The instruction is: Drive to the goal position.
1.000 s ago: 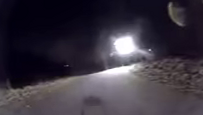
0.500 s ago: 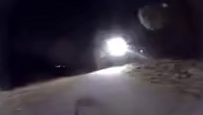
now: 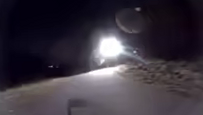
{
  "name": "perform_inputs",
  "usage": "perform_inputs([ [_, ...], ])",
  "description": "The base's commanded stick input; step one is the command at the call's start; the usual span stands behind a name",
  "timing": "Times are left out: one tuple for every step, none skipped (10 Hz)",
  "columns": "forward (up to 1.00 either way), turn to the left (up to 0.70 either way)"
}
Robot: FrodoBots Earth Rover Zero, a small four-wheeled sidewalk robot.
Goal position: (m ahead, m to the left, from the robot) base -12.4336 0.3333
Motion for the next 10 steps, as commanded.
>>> perform_inputs([
  [0.0, -0.85],
  [0.0, -0.85],
  [0.0, -0.85],
  [0.0, -0.85],
  [0.0, -0.85],
  [0.0, -0.85],
  [0.0, -0.85],
  [0.0, -0.85],
  [0.0, -0.85],
  [0.0, -0.85],
])
